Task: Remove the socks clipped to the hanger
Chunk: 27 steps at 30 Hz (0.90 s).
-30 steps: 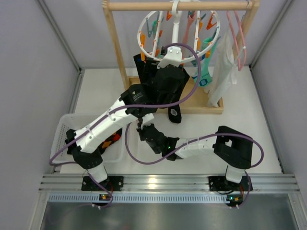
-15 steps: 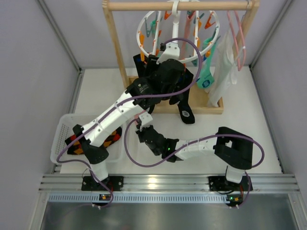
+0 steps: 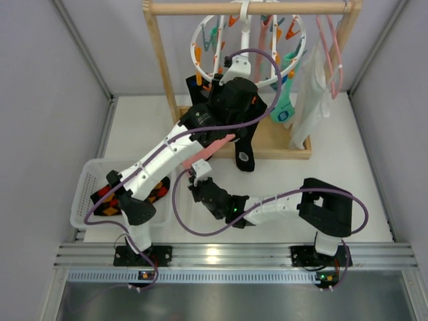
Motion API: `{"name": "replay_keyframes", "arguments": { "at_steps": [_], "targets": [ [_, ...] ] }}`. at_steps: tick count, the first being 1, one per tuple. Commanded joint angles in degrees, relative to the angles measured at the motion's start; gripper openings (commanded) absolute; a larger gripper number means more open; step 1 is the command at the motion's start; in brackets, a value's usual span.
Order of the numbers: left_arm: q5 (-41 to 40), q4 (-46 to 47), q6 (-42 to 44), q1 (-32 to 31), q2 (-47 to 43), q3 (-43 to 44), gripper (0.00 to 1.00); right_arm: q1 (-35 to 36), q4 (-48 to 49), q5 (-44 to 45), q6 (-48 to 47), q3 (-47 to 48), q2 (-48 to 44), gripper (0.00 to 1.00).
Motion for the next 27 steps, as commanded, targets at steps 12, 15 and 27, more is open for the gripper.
{"name": "replay_keyframes", "arguments": {
  "at_steps": [12,15,27],
  "targets": [
    [10.9,2.8,-6.0,1.2,-9.0,-7.0,0.32,4.0,4.2,-0.6,1.6,-13.0,-8.3,0.00],
    [15.6,2.9,-10.8,1.2,-15.9,-14.7,0.46,4.8,4.9,-1.9,1.7,-17.7,-13.7,0.00],
    [21.9,2.5,-17.2,1.2,-44.7,-42.7,0.98,4.8,-11.3,-8.5,-0.2,-19.4,-31.6,0.00]
  ]
}}
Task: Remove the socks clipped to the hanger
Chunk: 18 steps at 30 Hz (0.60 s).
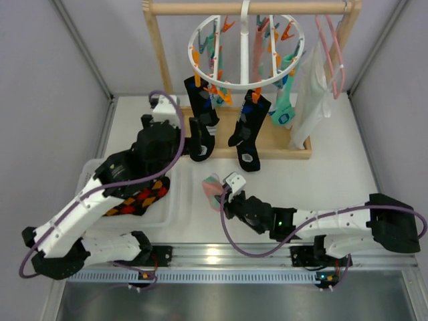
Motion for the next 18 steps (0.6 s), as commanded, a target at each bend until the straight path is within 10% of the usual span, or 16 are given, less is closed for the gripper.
{"name": "replay_keyframes", "arguments": {
  "at_steps": [1,18],
  "targets": [
    [2.9,-0.4,-2.4,0.0,-9.9,-8.0,0.98,0.6,-8.4,-5.3,-1.5,5.1,-4.3,0.00],
    [-17.9,0.4,-10.1,0.7,-42.7,-30.4,0.98,-3.7,-30.5,-24.9,-14.2,43.7,11.6,0.00]
  ]
}}
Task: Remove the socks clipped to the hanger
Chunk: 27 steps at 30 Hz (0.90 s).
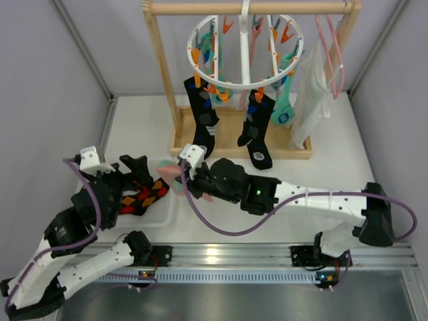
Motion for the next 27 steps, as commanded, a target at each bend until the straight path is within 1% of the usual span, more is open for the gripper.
{"name": "replay_keyframes", "arguments": {
  "at_steps": [1,4,7,9,10,11,13,14,15,18,19,24,25,27],
  "targets": [
    [-6.5,1.5,-4.7,0.9,-3.1,-2.5,0.98,-1.0,-5.1,-5.6,-4.7,9.0,5.3,0.00],
    [-9.0,1.5,-5.1,3.3,-5.3,-4.0,0.98,-1.9,-6.4,-8.8,-5.6,16.0,10.1,0.00],
    [-9.2,1.6,-5.2,7.1,-6.4,-4.7,0.98,-3.5,-6.9,-12.3,-5.8,22.4,14.6,0.00],
    [-8.1,1.5,-5.7,10.8,-6.6,-4.7,0.98,-4.2,-6.9,-16.1,-5.4,26.4,17.8,0.00],
    [-7.5,1.6,-6.0,13.8,-6.6,-4.7,0.98,-4.8,-6.9,-17.1,-5.4,27.6,18.8,0.00],
    [-6.9,1.7,-6.4,15.3,-6.6,-4.7,0.98,-5.1,-6.6,-18.1,-5.4,29.6,20.6,0.00],
    [-5.4,1.8,-7.2,18.7,-6.7,-4.9,0.98,-5.8,-5.0,-21.0,-4.9,31.3,22.4,0.00],
    [-5.1,1.8,-7.5,21.9,-6.9,-5.0,0.98,-5.9,-4.6,-22.2,-4.1,33.0,24.5,0.00],
    [-4.7,1.8,-7.8,23.7,-7.1,-5.0,0.98,-6.2,-4.0,-23.9,-3.7,33.9,25.6,0.00],
    [-4.1,1.7,-8.7,28.7,-8.1,-5.4,0.98,-7.7,-3.6,-25.0,-2.9,36.2,29.9,0.00],
    [-4.4,1.7,-8.9,30.1,-8.4,-5.5,0.98,-8.0,-3.3,-25.5,-1.1,36.2,30.9,0.00],
    [-6.1,1.7,-10.3,31.7,-12.7,-6.5,0.98,-10.4,3.4,-28.3,4.5,35.5,35.5,0.00],
    [-6.1,1.8,-10.4,31.9,-13.1,-6.6,0.98,-10.6,4.6,-28.5,5.5,35.4,35.8,0.06],
    [-5.8,1.8,-10.3,31.8,-13.1,-6.7,0.98,-10.8,5.2,-29.9,5.8,35.6,36.8,0.12]
  ]
}}
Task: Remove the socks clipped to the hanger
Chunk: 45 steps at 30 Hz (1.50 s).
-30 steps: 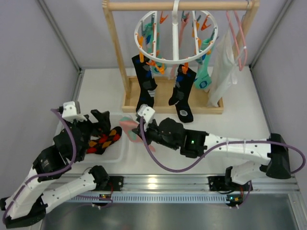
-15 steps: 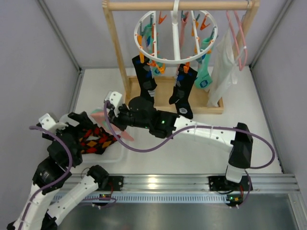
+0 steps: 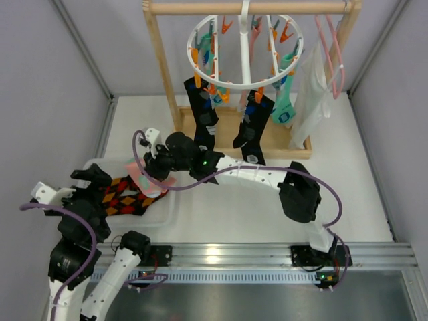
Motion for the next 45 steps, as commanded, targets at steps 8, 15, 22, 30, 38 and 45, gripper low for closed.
{"name": "replay_keyframes", "arguments": {
  "at_steps": [8,15,22,30,38,45],
  "targets": [
    [1.4,2.0,-0.6,0.6,1.5,-0.3,0.98,-0.7,6.5,-2.0,3.5,0.1,-2.9,0.83],
    [17.1,8.7,8.3,0.6,8.9,-0.8,0.98,-1.6,8.8,6.8,3.0,-19.6,-20.5,0.90],
    [40.5,14.2,11.8,0.7,14.7,-1.0,0.98,-4.0,2.5,19.4,6.1,-43.6,-45.2,0.99],
    [68.7,39.0,2.3,0.6,23.5,-10.0,0.98,-5.4,-9.5,33.9,10.1,-54.8,-69.7,0.99],
    [68.1,67.1,10.1,1.4,45.0,-14.3,0.98,-5.4,-15.3,21.2,7.5,-60.3,-87.3,0.99],
    [75.3,79.4,16.5,4.7,63.4,-9.9,0.98,-5.4,-17.3,11.0,6.9,-61.7,-94.8,0.99]
  ]
}}
